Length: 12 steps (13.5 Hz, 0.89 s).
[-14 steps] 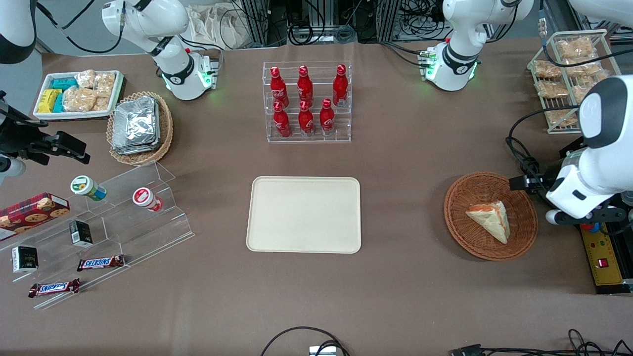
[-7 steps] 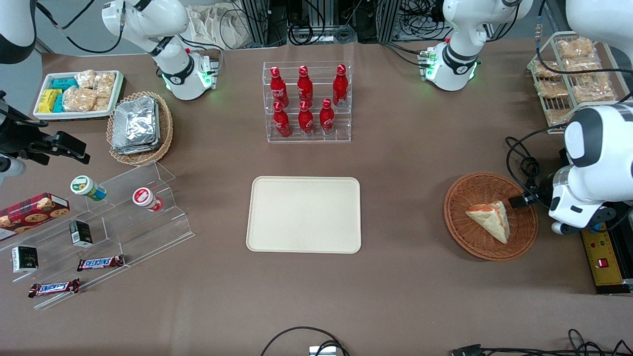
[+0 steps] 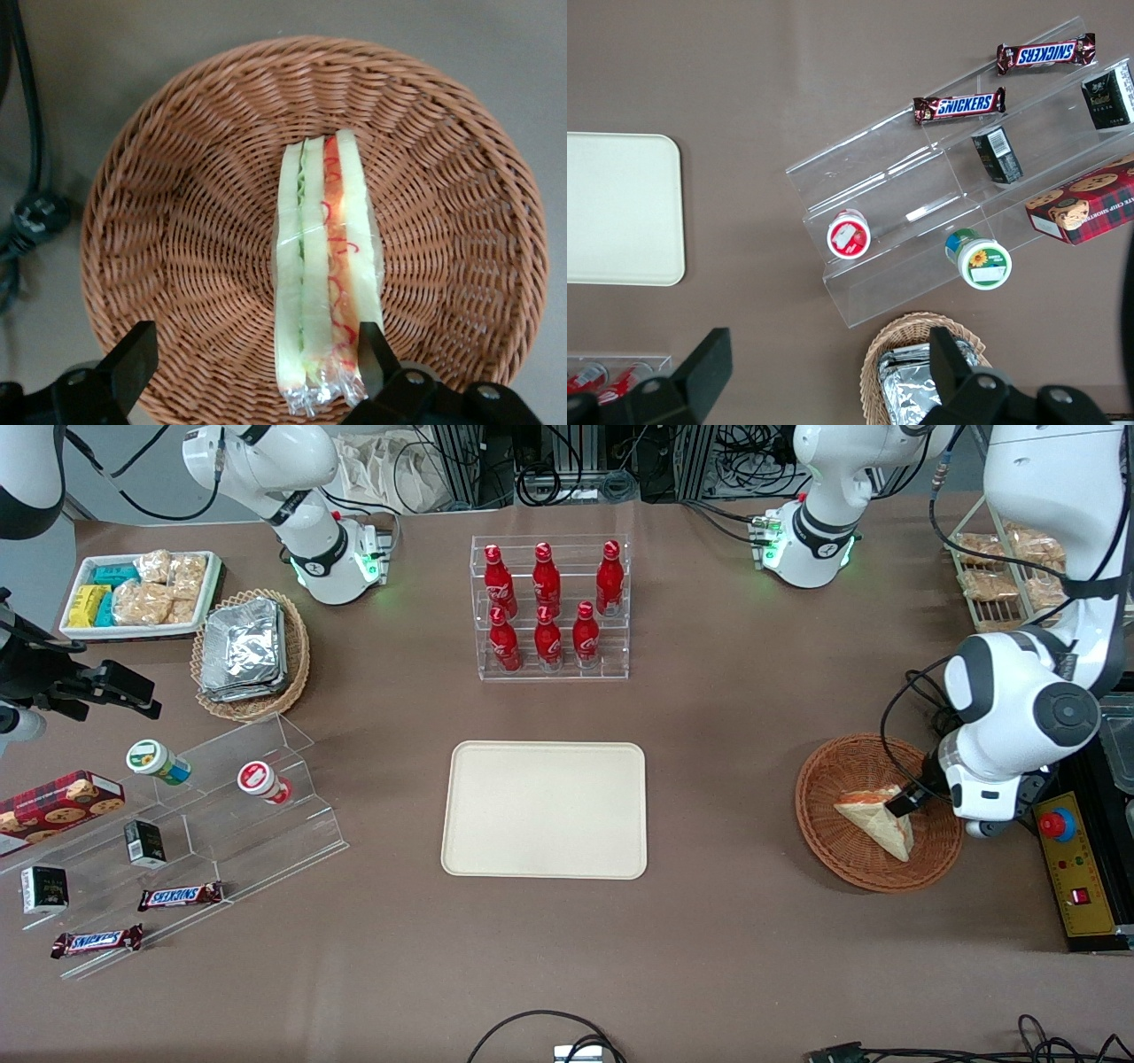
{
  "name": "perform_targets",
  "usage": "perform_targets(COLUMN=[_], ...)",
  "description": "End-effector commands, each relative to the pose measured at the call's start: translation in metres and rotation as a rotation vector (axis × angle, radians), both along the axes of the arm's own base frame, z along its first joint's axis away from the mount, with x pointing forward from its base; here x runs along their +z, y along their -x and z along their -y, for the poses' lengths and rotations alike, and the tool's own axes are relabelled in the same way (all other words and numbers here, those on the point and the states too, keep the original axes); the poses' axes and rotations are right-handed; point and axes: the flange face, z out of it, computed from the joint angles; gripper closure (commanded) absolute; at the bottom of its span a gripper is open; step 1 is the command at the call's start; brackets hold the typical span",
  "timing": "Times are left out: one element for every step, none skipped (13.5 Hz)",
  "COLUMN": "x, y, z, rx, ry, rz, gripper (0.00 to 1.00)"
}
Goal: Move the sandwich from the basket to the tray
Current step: 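Lower the open left gripper around the sandwich and close it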
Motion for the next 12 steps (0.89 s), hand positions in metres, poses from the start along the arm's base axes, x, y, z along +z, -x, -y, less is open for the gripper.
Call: perform_targets(x=[0.000,0.000,0.005,0.017,0.028,0.037,0.032,0.025,0.012,0.003,-0.008,-0.018], y=[0.002,0.001,-0.002,-0.009,-0.014,-0.021,-0.023,-0.022,-0.021,-0.022,-0.022,-0.022], z=[0.007,0.007,0.006,0.005,0.005,0.008,0.009,0.010,0.010,0.012,0.013,0.015], rx=[0.078,0.081,0.082,0.082,0.082,0.082,0.083,0.090,0.091,0.088,0.087,0.084], ry=[0.005,0.004,0.004,0.004,0.003,0.004,0.009,0.020,0.021,0.021,0.021,0.022], rz=[0.012,0.012,0.014,0.026,0.004,-0.016,-0.029,-0.040,-0.056,-0.060,-0.064,-0.063], gripper=[0.00,0.00,0.00,0.00,0.00,0.00,0.00,0.00,0.00,0.00,0.00,0.00])
